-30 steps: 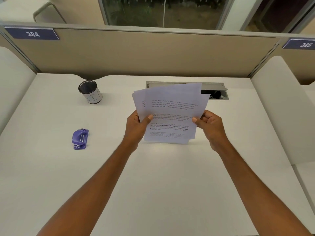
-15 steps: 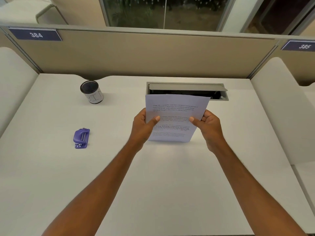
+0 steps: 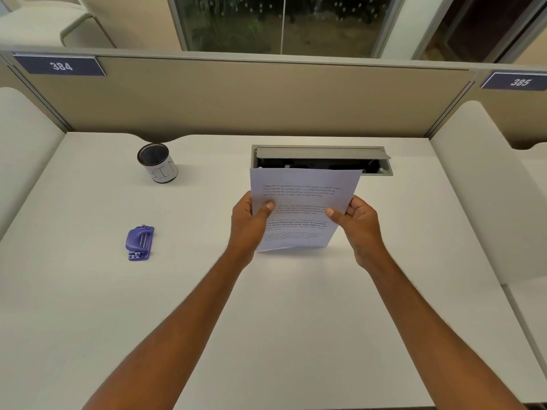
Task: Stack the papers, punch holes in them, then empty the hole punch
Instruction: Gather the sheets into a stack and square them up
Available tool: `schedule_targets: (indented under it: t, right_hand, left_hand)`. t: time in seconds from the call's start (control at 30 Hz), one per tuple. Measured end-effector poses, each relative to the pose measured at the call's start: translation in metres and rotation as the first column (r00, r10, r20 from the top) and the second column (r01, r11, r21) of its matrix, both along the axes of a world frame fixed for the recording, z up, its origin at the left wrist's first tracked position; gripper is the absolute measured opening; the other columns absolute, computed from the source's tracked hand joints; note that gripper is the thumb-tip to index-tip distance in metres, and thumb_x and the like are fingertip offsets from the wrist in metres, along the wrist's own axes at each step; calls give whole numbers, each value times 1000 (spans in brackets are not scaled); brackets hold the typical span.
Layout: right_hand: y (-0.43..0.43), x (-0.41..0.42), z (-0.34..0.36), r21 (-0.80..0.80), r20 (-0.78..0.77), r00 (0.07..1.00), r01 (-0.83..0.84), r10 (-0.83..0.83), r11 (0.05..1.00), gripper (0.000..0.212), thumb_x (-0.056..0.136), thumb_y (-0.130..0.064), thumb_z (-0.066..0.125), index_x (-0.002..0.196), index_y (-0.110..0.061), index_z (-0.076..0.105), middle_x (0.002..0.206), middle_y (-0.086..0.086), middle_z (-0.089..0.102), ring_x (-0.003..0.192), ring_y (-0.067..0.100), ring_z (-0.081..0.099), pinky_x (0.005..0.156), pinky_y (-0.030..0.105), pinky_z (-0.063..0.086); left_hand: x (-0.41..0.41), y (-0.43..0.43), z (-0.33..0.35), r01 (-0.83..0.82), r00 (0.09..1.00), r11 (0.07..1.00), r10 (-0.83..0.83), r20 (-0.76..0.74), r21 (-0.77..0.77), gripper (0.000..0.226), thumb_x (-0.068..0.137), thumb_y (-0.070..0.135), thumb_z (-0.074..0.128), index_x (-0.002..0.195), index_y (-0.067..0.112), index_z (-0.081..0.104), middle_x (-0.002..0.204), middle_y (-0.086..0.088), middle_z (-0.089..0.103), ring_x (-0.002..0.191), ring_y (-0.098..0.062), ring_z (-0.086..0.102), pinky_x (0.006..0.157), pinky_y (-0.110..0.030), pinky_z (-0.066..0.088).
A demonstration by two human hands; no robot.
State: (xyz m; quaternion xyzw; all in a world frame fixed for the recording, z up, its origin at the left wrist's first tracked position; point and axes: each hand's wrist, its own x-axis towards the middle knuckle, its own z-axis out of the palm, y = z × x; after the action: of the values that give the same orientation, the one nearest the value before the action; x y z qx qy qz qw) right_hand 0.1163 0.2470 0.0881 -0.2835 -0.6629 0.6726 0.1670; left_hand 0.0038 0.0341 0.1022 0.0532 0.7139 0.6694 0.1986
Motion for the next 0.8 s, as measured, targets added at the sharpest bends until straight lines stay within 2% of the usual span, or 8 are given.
schedule_targets:
  t: [0.17,0.3,0.43,0.5,0.57,0.63,0.7,0.8]
  right_hand:
    - [15,12,-12,32,89,993,-86,83,996,24,97,-8,82,115,-22,76,113,-9,86,103,12,81,85,20,63]
    - [24,26,-25,-27,116,991,-67,69,997,22,93,-10,86,113,-14,77,111,0,86,106,25,80,95,32,64]
    - [13,32,-28,-205,13,1000,-11,14,979,28,88,-12,89,114,-14,79,116,6,82,105,23,74,108,48,60]
    - [2,28,-25,-329,-104,995,-30,-5,944,34,90,-7,87,122,-18,80,127,9,81,114,25,77,107,47,63]
    - [-9,21,-19,-413,-205,978,-59,-30,909,44,94,-2,81,134,-17,74,133,11,78,121,26,76,101,43,64]
    - [-17,13,-16,-448,-243,969,-64,-52,892,51,98,4,75,144,-14,65,135,12,75,126,28,73,104,48,63]
    - [-23,7,-13,-453,-242,967,-36,-84,891,51,98,7,74,141,-19,66,134,12,76,127,29,73,106,52,62]
    - [-23,2,-9,-400,-212,970,24,-118,916,50,95,5,78,135,-24,70,130,10,79,120,27,76,100,51,65]
  left_hand:
    - [-10,-6,7,-40,998,994,36,46,102,24,110,15,66,133,21,69,126,-2,79,114,-31,77,98,-49,67]
    - [-21,-14,11,-73,994,958,46,101,279,23,110,12,65,132,19,68,125,-2,80,110,-25,77,101,-53,65]
    - [-26,-15,9,-145,974,890,50,222,432,28,110,8,64,130,26,69,126,-3,78,120,-30,72,109,-61,60]
    - [-26,-14,4,-198,949,844,38,311,499,33,109,4,64,136,23,66,132,-8,74,130,-36,68,109,-61,59]
    - [-23,-12,0,-249,921,799,22,388,547,45,107,3,66,149,18,60,136,-10,73,130,-34,68,103,-56,63]
    - [-20,-7,-4,-299,895,775,25,446,557,55,106,2,65,158,15,54,145,-15,70,130,-32,68,103,-55,64]
    - [-15,-1,-9,-337,872,761,30,489,555,57,107,2,63,161,15,51,156,-19,63,136,-36,66,109,-59,59]
    - [-14,-1,-14,-363,858,754,42,512,547,51,108,1,61,157,15,56,156,-19,64,141,-37,64,116,-63,52]
